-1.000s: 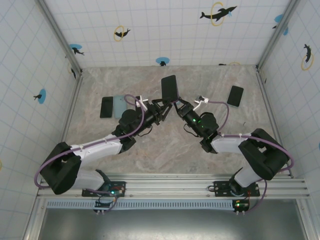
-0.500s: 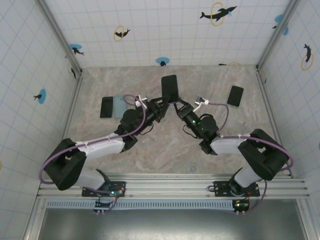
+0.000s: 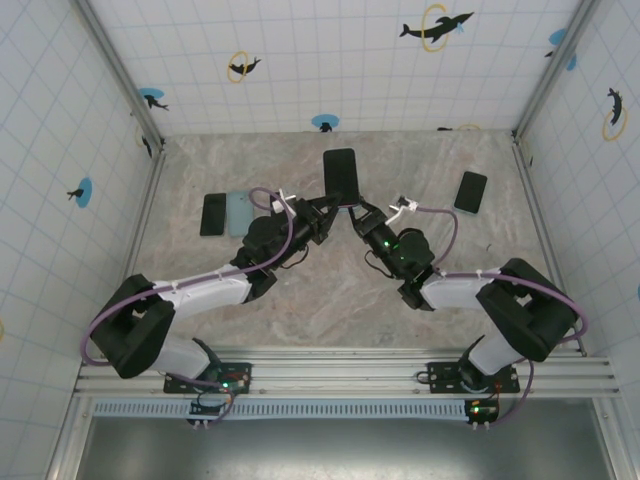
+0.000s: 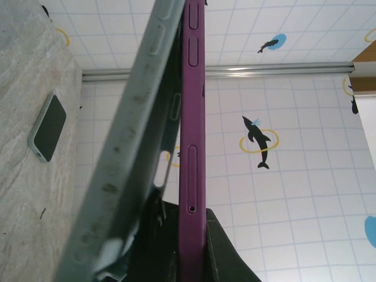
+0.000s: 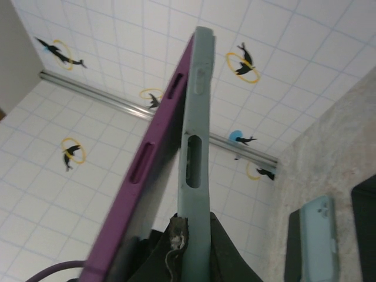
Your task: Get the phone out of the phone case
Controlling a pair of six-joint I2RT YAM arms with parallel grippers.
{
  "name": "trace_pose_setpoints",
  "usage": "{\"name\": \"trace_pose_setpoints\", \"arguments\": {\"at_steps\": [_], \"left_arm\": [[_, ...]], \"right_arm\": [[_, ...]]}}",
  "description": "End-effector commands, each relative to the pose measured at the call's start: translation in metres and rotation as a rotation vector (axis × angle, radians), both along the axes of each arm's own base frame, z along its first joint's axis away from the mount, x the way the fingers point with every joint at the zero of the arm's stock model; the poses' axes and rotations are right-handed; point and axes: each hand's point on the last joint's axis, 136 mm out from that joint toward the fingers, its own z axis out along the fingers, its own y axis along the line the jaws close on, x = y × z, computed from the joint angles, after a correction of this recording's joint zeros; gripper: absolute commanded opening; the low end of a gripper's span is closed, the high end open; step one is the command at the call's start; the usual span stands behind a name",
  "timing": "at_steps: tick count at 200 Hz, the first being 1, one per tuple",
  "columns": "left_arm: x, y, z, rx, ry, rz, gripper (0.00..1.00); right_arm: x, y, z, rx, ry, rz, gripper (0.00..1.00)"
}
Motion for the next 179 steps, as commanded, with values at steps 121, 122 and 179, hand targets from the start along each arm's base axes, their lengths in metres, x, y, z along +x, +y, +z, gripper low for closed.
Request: {"name": "trace_pose_setpoints", "arguments": {"at_steps": [121,122,179], "left_arm": [[0.022,-0.004,-0.022,0.014,0.001,0.000,0.02],[0.023,-0.005,-0.023,0.016,0.002,0.000,0.02],[0.060,-0.027,-0.077,0.056,0.073,-0.022,0.02]], "right_arm": [[0.047,-0.115,-0.040,-0.349,0.116,-0.340,0.00],[0.047,-0.116,-0.041,-0.352,0.116,-0.341,0.00],[0.042,-0.154,-0.059,-0.434,0.143,-0.370,0.00]]}}
